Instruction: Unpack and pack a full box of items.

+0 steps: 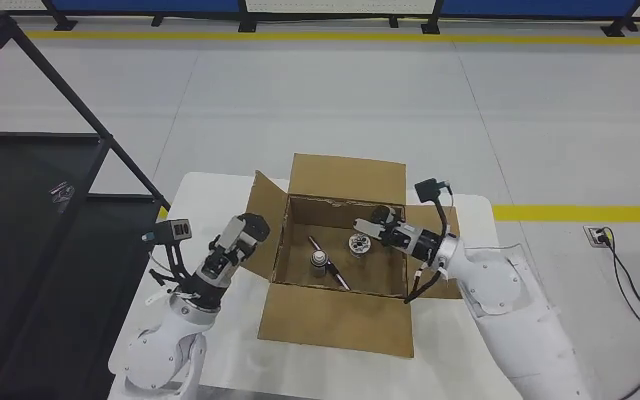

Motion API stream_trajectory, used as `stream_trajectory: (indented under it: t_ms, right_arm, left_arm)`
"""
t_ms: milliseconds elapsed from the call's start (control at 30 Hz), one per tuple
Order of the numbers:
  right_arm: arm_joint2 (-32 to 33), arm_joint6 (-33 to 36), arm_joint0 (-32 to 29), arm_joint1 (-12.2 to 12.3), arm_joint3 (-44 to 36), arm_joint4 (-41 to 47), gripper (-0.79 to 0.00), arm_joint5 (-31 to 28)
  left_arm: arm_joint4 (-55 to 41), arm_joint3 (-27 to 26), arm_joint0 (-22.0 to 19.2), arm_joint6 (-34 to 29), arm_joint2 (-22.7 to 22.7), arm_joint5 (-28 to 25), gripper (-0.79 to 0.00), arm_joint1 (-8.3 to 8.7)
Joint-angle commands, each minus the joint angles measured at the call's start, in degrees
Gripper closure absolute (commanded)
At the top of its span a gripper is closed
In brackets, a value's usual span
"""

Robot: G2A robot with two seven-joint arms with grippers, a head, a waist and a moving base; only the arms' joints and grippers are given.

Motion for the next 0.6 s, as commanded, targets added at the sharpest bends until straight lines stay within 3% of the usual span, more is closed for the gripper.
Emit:
stream_trajectory:
  t_ms: [0,233,433,567]
  right_arm:
    - [0.01,-0.03,-0.01,0.0,0.0,-0.06,-0.785,0.03]
    - [-0.4,0.38,-0.05,0.0,-0.16,-0.7,-0.785,0.07]
    - [-11.99,4.46,6.2,-1.38,1.06,-19.9,-0.785,6.58]
    - [-21.44,2.51,10.56,-3.42,3.41,-32.51,-0.785,10.8]
  left_arm:
    - [0.07,0.02,-0.03,-0.02,0.05,0.01,-0.785,-0.01]
    - [0.07,0.02,-0.03,-0.02,0.05,0.01,-0.785,-0.01]
    - [-0.06,0.9,-0.57,2.27,0.28,3.98,-0.785,0.08]
    - [-4.79,1.74,-0.7,2.38,-1.58,7.14,-0.785,0.32]
